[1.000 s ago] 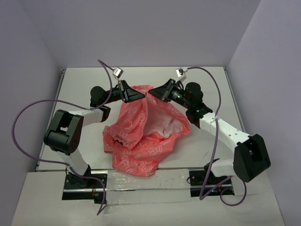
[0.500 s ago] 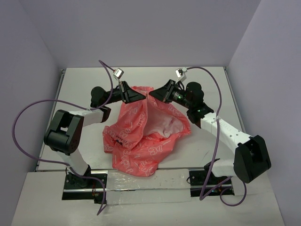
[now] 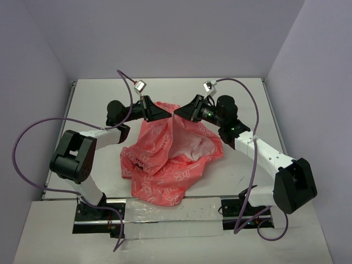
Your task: Zip up the jacket
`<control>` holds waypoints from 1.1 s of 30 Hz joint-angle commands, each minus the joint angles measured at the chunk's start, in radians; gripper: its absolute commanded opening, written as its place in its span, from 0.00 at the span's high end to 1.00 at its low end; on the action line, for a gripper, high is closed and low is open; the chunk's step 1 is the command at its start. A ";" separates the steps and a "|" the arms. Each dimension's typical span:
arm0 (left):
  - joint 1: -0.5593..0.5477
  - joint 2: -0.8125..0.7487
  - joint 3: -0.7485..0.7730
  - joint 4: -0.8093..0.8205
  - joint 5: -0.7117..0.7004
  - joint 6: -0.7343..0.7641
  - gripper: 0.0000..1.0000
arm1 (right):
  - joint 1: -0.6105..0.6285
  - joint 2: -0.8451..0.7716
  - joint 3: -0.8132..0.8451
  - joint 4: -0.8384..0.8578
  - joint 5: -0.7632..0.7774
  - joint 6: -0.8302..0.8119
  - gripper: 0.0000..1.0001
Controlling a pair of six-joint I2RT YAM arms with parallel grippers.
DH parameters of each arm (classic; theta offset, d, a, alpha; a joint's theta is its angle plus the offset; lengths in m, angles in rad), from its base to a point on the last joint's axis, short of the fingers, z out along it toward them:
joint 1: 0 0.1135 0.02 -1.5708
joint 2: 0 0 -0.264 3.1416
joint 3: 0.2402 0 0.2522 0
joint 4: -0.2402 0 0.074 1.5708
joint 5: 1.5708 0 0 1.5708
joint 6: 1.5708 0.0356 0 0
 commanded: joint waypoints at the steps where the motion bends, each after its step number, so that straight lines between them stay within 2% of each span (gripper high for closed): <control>1: -0.007 -0.037 0.035 0.037 0.017 0.024 1.00 | -0.004 -0.032 0.021 0.030 0.006 0.002 0.87; 5: -0.007 -0.037 0.035 0.039 0.018 0.023 1.00 | -0.004 -0.038 0.018 0.035 0.015 0.006 0.99; 6: -0.007 -0.037 0.035 0.042 0.020 0.021 1.00 | -0.003 -0.038 0.018 0.035 0.018 0.006 1.00; 16: -0.010 -0.044 0.007 0.070 0.052 0.014 1.00 | -0.004 -0.042 0.018 0.070 0.087 0.020 1.00; 33: -0.038 -0.056 -0.012 0.004 0.076 0.078 1.00 | -0.036 -0.024 0.056 0.164 0.160 0.075 1.00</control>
